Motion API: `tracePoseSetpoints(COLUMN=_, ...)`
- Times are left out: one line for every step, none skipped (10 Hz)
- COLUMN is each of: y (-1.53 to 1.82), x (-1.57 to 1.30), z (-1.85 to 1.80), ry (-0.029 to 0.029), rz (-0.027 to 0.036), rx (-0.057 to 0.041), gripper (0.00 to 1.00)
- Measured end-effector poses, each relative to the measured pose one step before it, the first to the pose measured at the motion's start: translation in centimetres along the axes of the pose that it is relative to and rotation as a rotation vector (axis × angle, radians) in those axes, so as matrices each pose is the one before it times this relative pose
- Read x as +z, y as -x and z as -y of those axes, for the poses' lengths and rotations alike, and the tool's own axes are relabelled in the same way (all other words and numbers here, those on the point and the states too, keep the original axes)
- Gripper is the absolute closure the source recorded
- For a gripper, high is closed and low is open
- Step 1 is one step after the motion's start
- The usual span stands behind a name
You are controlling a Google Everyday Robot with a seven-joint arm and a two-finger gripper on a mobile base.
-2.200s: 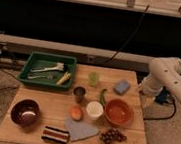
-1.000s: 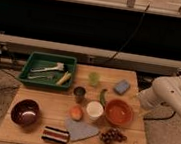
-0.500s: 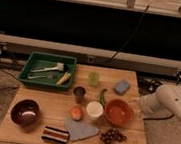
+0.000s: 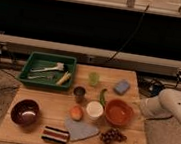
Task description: Stack bowls on top of each other
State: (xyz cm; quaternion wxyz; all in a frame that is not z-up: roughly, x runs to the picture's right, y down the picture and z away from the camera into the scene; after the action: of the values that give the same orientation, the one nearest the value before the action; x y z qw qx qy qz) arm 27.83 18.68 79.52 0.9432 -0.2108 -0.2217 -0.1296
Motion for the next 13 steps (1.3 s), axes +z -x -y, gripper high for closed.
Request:
tracePoseSetpoints(y=0.108, x=0.160, z=-0.048, ry=-0.00305, rz=0.00856, rx=-0.00262, gripper=0.38)
tracePoseSetpoints(y=0.456, x=0.528, z=-0.274, ry=-0.00535, rz=0.02291, rx=-0.00775, gripper=0.38)
tracePoseSetpoints(y=0.316, x=0.355, z=-0.098, ry=-0.00617, rz=0.01561, rx=-0.00838, gripper=0.38)
tracePoseSetpoints(y=0.185, x=0.338, z=-0.075, ry=-0.00580, rz=0.01304, rx=-0.00698, gripper=0.38)
tracePoseSetpoints(y=0.207, x=0.287, z=-0.026, ry=-0.00650, rz=0.01303, rx=-0.00929, gripper=0.38)
tracePoseSetpoints(y=0.143, x=0.186, z=0.023, ry=-0.00519, rz=0.00832, rx=-0.00696, gripper=0.38)
tracePoseSetpoints(y=0.197, x=0.337, z=0.084, ry=-0.00515, rz=0.01105, rx=-0.01052, gripper=0.38)
tracePoseSetpoints(y=0.085, x=0.260, z=0.050, ry=-0.00294, rz=0.00721, rx=-0.00705, gripper=0.38)
tracePoseSetpoints(y=0.075, x=0.222, z=0.056, ry=-0.00158, rz=0.00431, rx=-0.00605, gripper=0.41)
tracePoseSetpoints(y=0.072, x=0.250, z=-0.005, ry=-0.00216, rz=0.00502, rx=-0.00726, gripper=0.52)
tracePoseSetpoints(y=0.054, x=0.102, z=0.020, ry=-0.00165, rz=0.00329, rx=-0.00358, gripper=0.60)
tracePoseSetpoints(y=0.021, x=0.050, z=-0.020, ry=-0.00131, rz=0.00217, rx=-0.00252, gripper=0.69)
tracePoseSetpoints(y=-0.041, x=-0.066, z=0.011, ry=-0.00358, rz=0.00194, rx=-0.00054, gripper=0.80)
